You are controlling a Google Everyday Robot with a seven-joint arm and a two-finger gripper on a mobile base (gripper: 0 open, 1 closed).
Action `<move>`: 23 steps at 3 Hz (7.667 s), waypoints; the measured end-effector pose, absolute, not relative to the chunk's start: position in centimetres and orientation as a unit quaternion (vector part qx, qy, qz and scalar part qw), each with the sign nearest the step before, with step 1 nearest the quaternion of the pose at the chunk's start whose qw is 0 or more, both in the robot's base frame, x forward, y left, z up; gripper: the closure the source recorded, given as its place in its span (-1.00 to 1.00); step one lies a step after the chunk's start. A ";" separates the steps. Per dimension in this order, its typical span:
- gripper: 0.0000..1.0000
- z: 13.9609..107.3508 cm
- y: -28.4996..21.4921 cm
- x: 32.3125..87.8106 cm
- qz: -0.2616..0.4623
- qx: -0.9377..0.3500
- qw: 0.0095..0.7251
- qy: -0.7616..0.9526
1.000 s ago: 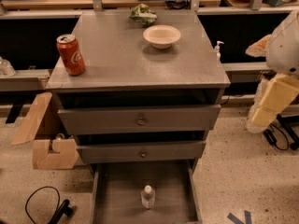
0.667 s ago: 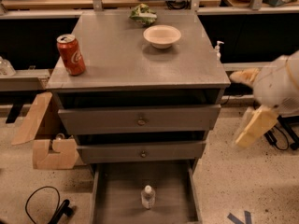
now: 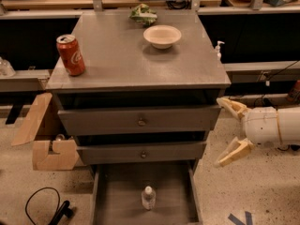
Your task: Pick blue plastic bottle from bottom drawer and place on counter
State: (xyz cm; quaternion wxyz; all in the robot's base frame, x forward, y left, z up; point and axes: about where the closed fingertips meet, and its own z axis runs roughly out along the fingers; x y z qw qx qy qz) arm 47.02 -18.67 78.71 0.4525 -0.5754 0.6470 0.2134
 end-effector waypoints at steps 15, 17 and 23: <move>-0.53 21.7 0.2 50.8 0.397 -0.533 0.451 0.596; 0.55 23.0 2.9 49.7 0.425 -0.509 0.455 0.595; 1.00 68.7 -16.5 51.5 0.424 -0.452 0.432 0.655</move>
Offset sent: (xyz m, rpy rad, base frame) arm -0.0014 0.0368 -0.1498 0.0895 0.0698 -0.0278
